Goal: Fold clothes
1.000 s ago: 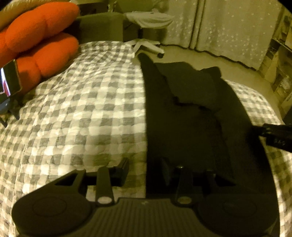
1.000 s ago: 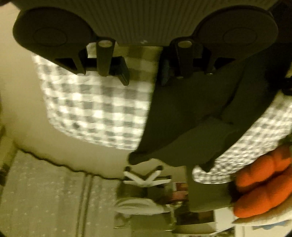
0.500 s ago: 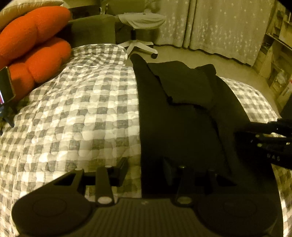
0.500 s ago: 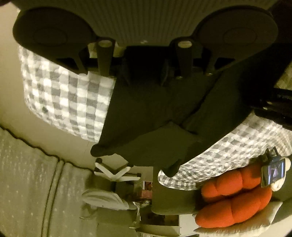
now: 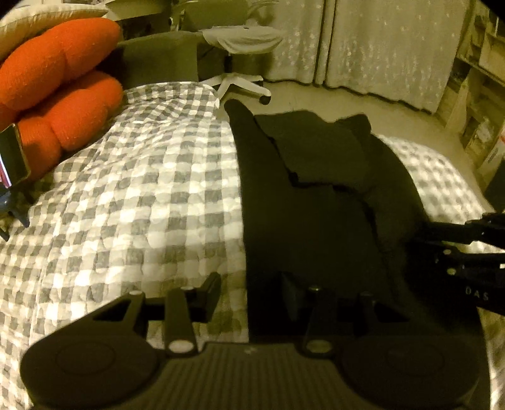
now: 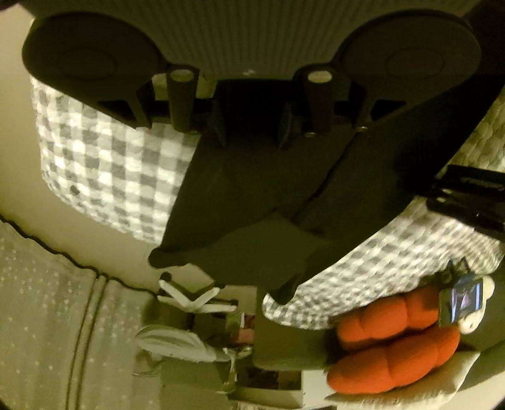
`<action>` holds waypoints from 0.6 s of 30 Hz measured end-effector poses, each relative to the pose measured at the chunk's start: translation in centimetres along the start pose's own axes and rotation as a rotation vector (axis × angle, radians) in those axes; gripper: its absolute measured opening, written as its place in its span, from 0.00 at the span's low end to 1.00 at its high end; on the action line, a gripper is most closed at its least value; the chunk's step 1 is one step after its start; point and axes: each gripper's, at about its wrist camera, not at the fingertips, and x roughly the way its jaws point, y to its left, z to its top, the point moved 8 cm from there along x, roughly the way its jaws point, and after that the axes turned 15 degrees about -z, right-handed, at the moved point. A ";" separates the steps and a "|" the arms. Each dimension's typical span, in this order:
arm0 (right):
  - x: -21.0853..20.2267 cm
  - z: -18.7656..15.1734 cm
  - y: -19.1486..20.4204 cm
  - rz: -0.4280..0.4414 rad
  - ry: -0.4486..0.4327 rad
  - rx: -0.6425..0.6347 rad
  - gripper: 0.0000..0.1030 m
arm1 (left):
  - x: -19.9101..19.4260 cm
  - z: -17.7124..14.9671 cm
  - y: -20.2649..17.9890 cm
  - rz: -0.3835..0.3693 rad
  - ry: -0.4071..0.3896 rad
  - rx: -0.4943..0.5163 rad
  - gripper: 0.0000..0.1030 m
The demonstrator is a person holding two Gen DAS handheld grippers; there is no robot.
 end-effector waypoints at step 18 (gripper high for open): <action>-3.4 -2.7 2.9 -0.005 0.062 -0.040 0.39 | -1.1 -1.6 -0.9 0.030 0.006 0.043 0.42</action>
